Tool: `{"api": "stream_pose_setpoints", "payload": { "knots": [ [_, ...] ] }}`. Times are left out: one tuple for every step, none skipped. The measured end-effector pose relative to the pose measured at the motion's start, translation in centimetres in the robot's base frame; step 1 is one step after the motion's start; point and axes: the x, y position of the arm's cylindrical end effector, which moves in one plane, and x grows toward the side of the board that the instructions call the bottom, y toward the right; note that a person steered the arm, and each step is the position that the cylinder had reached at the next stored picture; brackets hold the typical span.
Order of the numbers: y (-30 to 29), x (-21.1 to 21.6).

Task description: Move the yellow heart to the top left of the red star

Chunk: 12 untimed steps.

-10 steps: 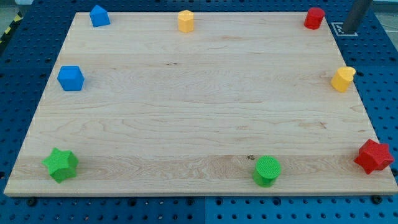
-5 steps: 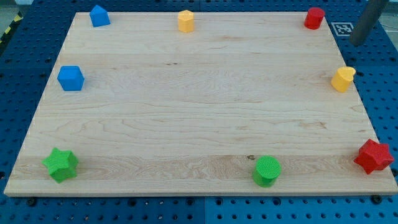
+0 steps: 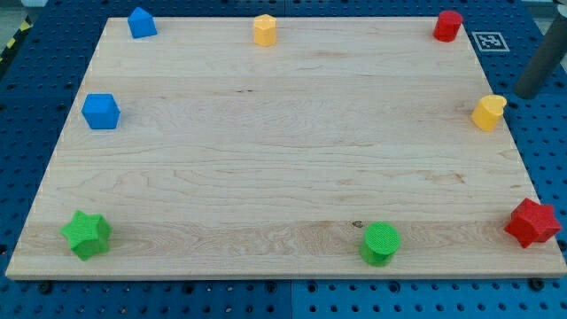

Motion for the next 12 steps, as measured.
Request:
{"api": "stream_pose_setpoints", "payload": {
  "knots": [
    [0.0,0.9],
    [0.0,1.0],
    [-0.9,1.3],
    [-1.5,1.3],
    [-3.0,1.3],
    [-5.9,1.3],
    [-6.4,1.3],
    [-4.8,1.4],
    [-3.2,1.9],
    [-3.2,3.6],
    [-3.4,3.6],
    [-3.6,3.6]
  ]
}}
